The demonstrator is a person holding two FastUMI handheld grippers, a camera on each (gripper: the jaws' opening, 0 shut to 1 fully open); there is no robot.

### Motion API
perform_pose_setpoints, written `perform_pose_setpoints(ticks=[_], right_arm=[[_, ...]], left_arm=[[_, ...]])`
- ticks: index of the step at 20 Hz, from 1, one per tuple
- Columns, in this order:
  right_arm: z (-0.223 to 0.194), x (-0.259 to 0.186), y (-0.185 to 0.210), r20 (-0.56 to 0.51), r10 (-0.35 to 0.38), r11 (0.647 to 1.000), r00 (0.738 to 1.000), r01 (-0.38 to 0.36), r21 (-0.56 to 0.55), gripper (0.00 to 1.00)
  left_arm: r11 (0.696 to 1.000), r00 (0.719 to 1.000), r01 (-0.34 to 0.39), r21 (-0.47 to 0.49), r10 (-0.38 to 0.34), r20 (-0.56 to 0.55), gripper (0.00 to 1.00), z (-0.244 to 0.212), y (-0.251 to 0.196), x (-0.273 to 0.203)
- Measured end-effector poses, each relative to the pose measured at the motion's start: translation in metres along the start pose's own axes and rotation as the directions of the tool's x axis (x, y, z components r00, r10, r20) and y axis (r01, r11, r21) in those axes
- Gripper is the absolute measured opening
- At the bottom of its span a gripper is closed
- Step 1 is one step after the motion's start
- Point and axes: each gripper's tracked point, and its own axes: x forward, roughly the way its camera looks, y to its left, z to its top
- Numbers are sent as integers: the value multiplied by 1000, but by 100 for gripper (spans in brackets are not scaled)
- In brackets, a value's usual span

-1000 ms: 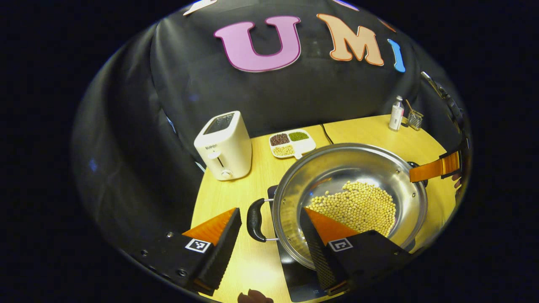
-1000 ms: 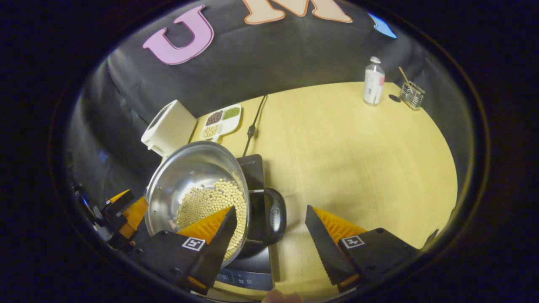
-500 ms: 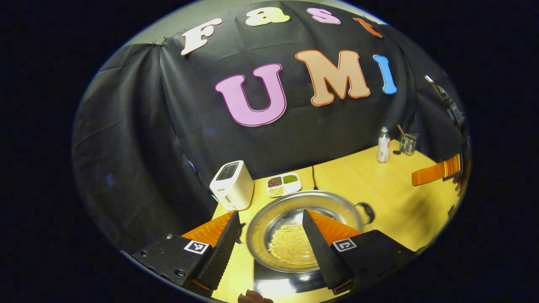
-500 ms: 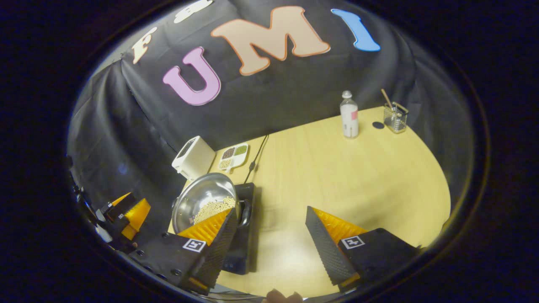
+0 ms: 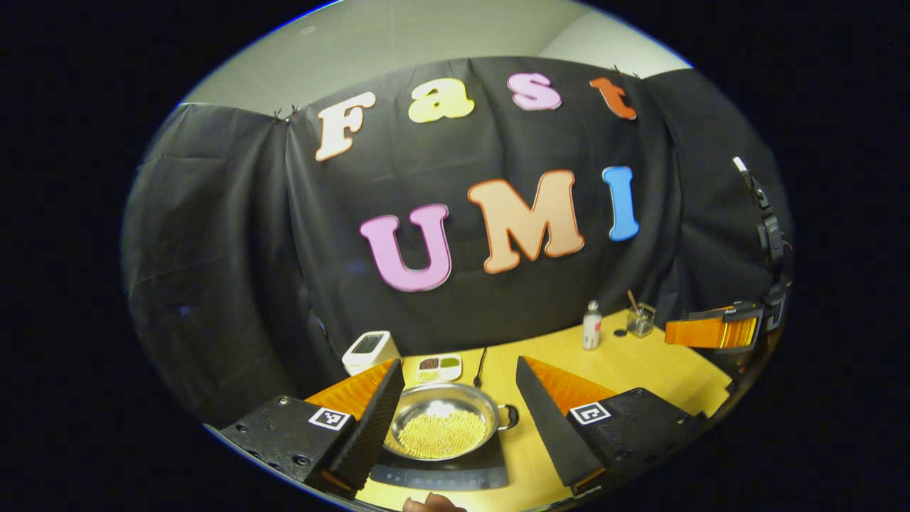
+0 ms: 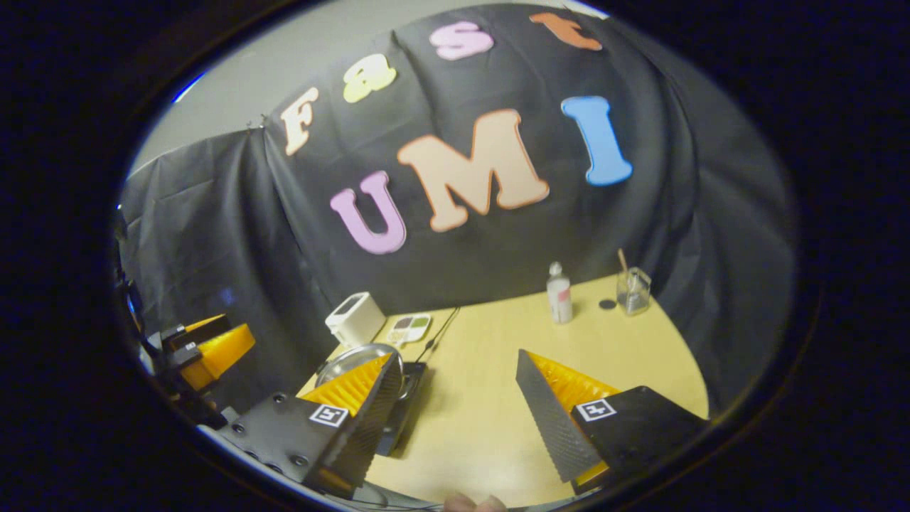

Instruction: First push the handle of the pot to place it horizontally, then grasp the pot with both hands and set it on the induction cooktop.

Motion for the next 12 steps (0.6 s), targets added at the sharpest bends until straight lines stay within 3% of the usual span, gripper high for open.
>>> perform_pose_setpoints(ticks=[3, 4, 6, 7, 8, 9, 10, 11, 12], right_arm=[[54, -43, 7, 153, 3, 995, 988, 12, -96, 92], [72, -56, 10, 205, 1, 992, 979, 24, -123, 92], [89, -87, 25, 242, 15, 987, 970, 24, -157, 92], [90, -97, 36, 259, 23, 984, 966, 24, -179, 92], [97, -109, 40, 290, 16, 978, 957, 45, -203, 92], [103, -120, 43, 324, 11, 973, 946, 65, -223, 92], [110, -133, 45, 353, 1, 968, 935, 88, -234, 99], [112, -150, 48, 380, -11, 965, 925, 109, -238, 92], [116, -165, 51, 410, -16, 962, 912, 126, -243, 93]], left_arm=[[997, 990, 52, -58, -44, 136, 96, 58, -20, -18], [996, 983, 68, -63, -56, 172, 100, 74, -23, -26], [995, 976, 77, -63, -63, 209, 91, 89, -22, -45], [995, 970, 76, -65, -59, 238, 100, 96, -20, -58], [995, 965, 72, -71, -51, 259, 100, 102, -18, -69], [994, 962, 80, -79, -57, 267, 100, 99, -19, -79], [991, 962, 101, -90, -75, 262, 99, 91, -24, -86], [987, 965, 122, -105, -93, 247, 95, 79, -28, -96], [983, 967, 132, -125, -100, 234, 100, 67, -28, -103]])
